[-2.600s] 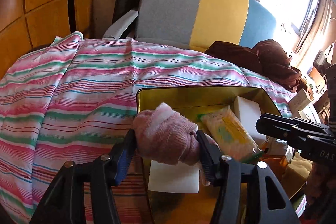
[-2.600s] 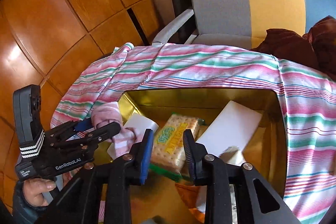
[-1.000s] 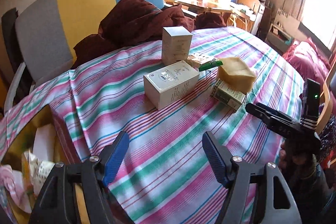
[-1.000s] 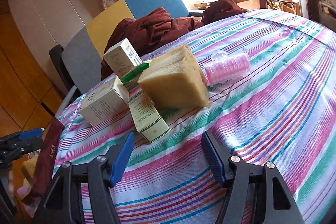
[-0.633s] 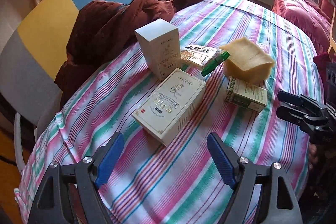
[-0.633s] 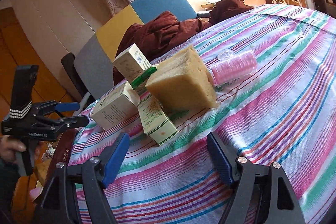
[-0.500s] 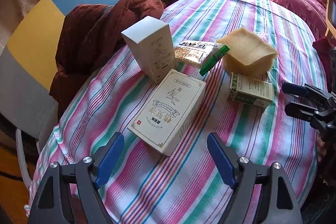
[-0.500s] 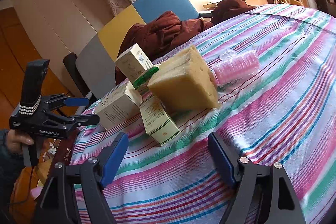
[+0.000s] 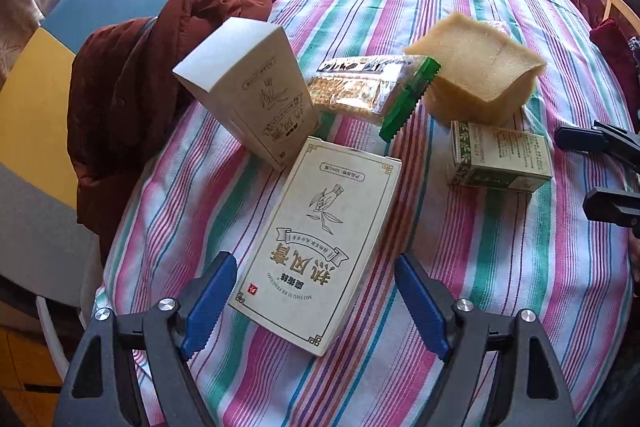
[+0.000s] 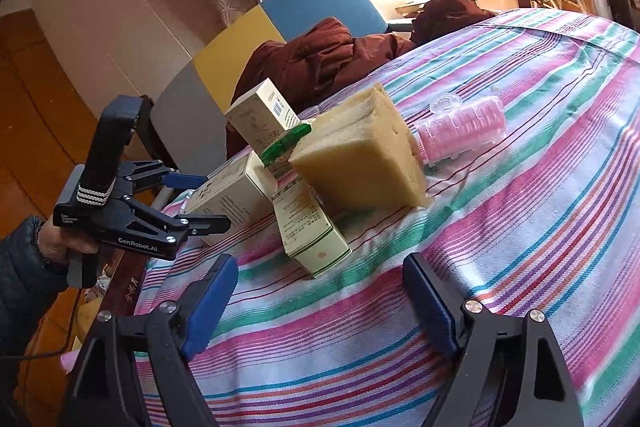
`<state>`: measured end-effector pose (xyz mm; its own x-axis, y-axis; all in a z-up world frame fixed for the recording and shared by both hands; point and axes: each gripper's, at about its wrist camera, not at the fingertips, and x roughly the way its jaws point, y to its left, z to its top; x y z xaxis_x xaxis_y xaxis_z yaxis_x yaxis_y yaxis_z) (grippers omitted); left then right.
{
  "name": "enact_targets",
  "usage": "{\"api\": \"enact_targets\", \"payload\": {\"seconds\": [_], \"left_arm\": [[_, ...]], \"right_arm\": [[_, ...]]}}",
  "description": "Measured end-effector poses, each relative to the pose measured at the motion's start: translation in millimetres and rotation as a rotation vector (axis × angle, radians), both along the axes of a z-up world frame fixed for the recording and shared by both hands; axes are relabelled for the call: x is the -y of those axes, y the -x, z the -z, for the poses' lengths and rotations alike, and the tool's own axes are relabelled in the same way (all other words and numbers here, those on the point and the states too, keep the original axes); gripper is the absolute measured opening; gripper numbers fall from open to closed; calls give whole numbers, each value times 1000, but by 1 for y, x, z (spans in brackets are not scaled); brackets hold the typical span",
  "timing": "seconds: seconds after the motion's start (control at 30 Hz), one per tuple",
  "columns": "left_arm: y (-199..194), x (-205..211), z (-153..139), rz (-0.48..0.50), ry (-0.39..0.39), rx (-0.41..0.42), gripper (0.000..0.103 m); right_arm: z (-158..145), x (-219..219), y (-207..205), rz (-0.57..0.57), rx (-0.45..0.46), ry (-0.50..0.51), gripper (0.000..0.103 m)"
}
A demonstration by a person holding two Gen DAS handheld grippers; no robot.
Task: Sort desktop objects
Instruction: 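Grasp the white printed medicine box with the left tool and lift it, then grasp the green-labelled medicine box with the right tool while the left holds the white box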
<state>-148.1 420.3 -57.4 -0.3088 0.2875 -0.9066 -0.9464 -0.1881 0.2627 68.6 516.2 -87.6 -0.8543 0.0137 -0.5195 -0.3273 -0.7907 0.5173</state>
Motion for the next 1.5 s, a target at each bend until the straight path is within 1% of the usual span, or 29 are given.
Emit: {"api": "enact_targets", "payload": {"seconds": [0.03, 0.07, 0.17, 0.3, 0.4, 0.57, 0.7, 0.77, 0.87, 0.93, 0.97, 1.0, 1.03, 1.17, 1.23, 1.27, 1.33, 1.4, 1.43, 1.5], "left_arm": [[1, 1, 2, -18, 1, 5, 76], [1, 2, 4, -36, 2, 11, 68], [2, 11, 6, -117, -24, 41, 63], [-12, 28, 3, -197, -74, 76, 54], [-27, 41, 1, -248, -110, 76, 54], [-52, 71, 1, -356, -183, 122, 54], [-86, 104, 3, -409, -251, 126, 54], [-106, 121, 3, -427, -288, 120, 54], [-129, 143, 3, -449, -345, 134, 54], [-142, 154, 5, -457, -374, 137, 54], [-146, 157, 7, -456, -389, 133, 54], [-149, 159, 9, -453, -405, 125, 54], [-152, 162, 10, -449, -419, 118, 54], [-150, 165, 15, -442, -485, 143, 54], [-149, 167, 16, -421, -539, 170, 54], [-148, 166, 17, -413, -551, 178, 55], [-146, 164, 21, -399, -553, 190, 56], [-144, 163, 23, -392, -568, 202, 59], [-143, 163, 23, -391, -575, 210, 60], [-141, 164, 25, -394, -601, 239, 65]], "right_arm": [[0, 0, 0, 0, 1, -1, 86], [0, 0, 0, 0, 2, -1, 86], [0, 0, 1, 0, 6, -4, 86], [0, 0, 2, 0, 10, -7, 86], [-1, 0, 2, -2, 13, -10, 86], [-1, 0, 3, -3, 17, -14, 87], [-1, 0, 3, -7, 19, -16, 87], [-1, 0, 3, -13, 17, -16, 87], [-2, 1, 3, -28, 13, -17, 86], [-4, 5, 5, -44, 32, -36, 79], [-6, 7, 7, -55, 45, -51, 73], [-7, 10, 9, -66, 59, -66, 70], [-9, 13, 12, -70, 71, -88, 70], [-17, 23, 23, -80, 122, -183, 69], [-20, 22, 29, -75, 145, -207, 69], [-20, 20, 33, -71, 158, -220, 69], [-20, 16, 41, -68, 185, -233, 65], [-21, 14, 47, -75, 204, -246, 58], [-21, 14, 50, -82, 210, -256, 56], [-22, 16, 56, -100, 220, -275, 51]]}}
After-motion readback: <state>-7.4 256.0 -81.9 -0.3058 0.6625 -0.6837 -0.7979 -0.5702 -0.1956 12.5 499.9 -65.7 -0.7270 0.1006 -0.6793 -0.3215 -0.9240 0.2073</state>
